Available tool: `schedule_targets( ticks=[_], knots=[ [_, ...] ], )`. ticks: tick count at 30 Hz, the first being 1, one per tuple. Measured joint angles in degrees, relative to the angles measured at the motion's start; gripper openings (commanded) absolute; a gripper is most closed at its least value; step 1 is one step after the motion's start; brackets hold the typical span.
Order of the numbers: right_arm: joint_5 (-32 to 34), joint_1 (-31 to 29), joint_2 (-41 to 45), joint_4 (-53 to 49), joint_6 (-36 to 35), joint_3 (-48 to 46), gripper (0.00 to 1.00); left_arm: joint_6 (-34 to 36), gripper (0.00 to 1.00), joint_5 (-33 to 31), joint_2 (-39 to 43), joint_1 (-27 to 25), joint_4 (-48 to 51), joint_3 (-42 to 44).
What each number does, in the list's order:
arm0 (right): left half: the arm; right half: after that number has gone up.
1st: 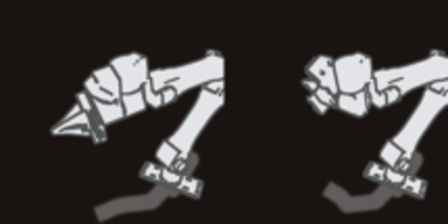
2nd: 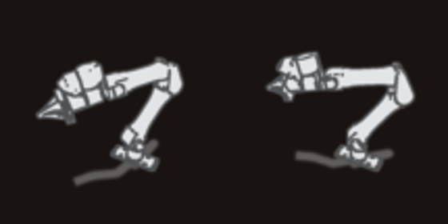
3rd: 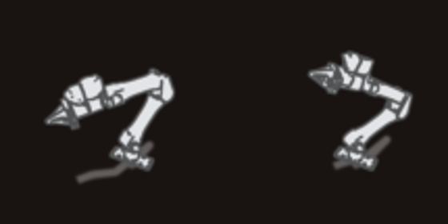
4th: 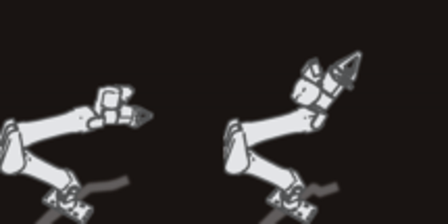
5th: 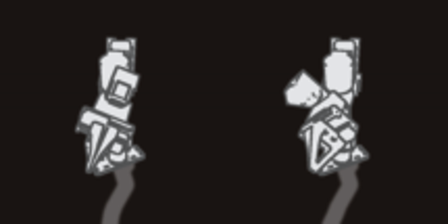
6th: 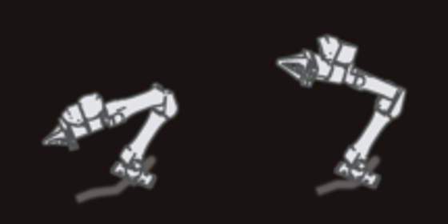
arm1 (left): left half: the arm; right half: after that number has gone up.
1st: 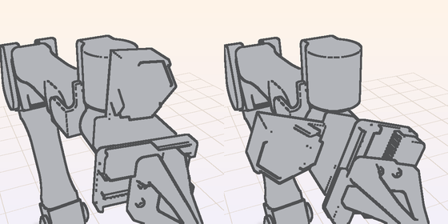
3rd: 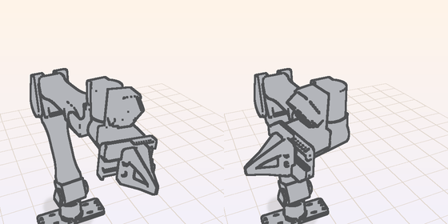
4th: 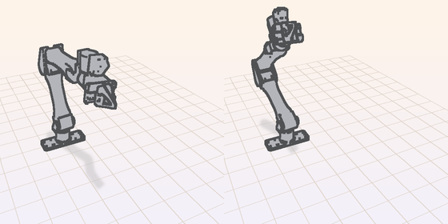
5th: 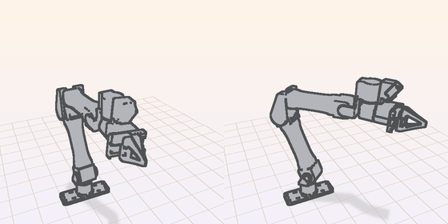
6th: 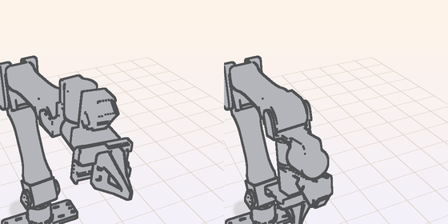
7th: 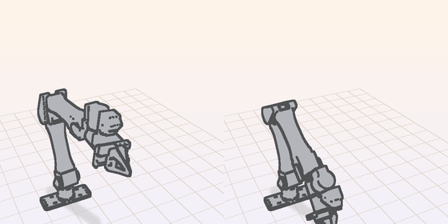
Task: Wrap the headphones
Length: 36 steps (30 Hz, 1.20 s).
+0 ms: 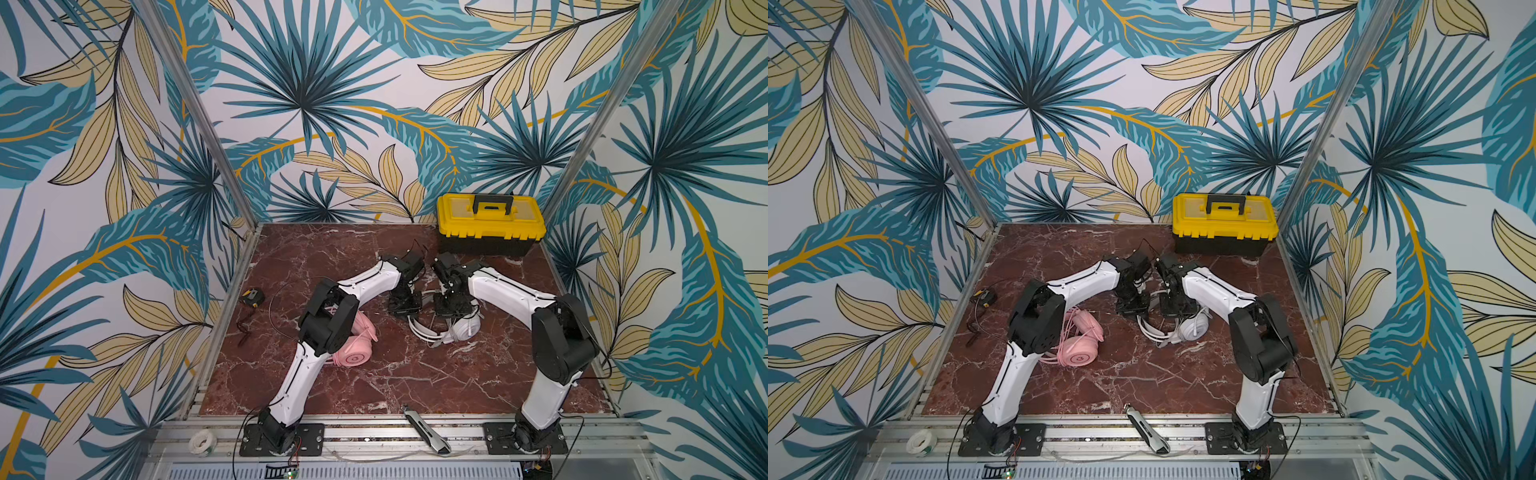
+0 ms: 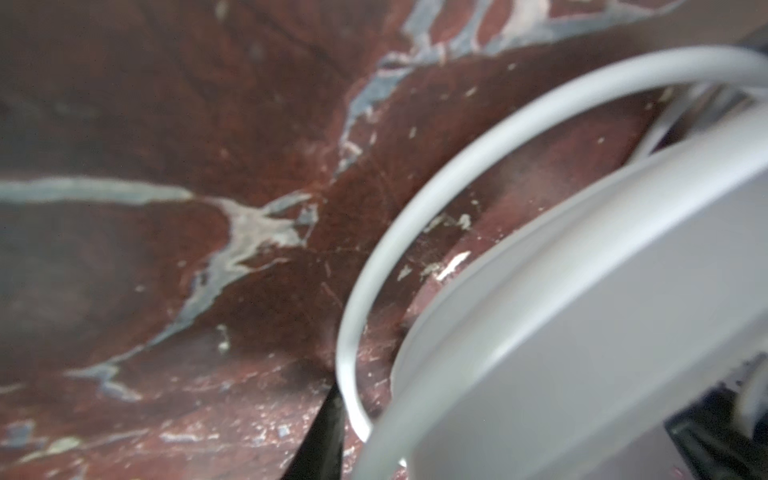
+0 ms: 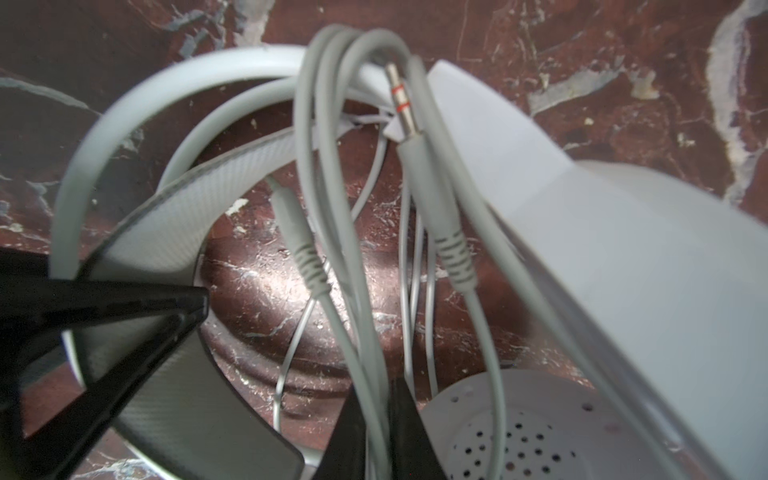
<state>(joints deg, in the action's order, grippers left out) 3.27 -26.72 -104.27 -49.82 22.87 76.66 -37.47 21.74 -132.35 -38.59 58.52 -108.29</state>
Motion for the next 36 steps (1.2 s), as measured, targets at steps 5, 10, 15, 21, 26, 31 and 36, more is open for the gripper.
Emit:
schedule_targets(
  ticks=[5,10,15,21,26,31,36],
  knots=[
    [0.6,0.0,0.8,0.0,0.0,0.0,0.22,-0.5,0.54,-0.3,0.0,0.0,0.1,-0.7],
    [1.0,0.0,2.4,-0.1,0.0,0.3,0.28,-0.6,0.64,-1.4,0.5,0.3,0.9,-1.1],
    [1.5,0.0,4.2,-0.1,0.0,1.1,0.33,-0.6,0.79,-3.4,1.7,1.0,2.3,-3.3],
    [2.5,0.0,8.2,-0.2,0.2,1.6,0.39,-0.9,0.91,-9.0,6.7,1.8,3.9,-4.5],
    [3.2,0.0,13.8,0.6,0.0,1.7,0.58,0.6,0.97,-16.0,13.2,2.8,3.9,-6.4],
    [3.4,0.0,20.2,4.0,-2.0,1.3,0.81,5.8,1.0,-27.2,20.6,4.2,3.9,-6.4],
    [2.5,0.0,27.3,9.8,-5.2,-2.3,1.0,9.0,1.0,-31.3,28.7,10.4,3.8,-1.5]
  ],
)
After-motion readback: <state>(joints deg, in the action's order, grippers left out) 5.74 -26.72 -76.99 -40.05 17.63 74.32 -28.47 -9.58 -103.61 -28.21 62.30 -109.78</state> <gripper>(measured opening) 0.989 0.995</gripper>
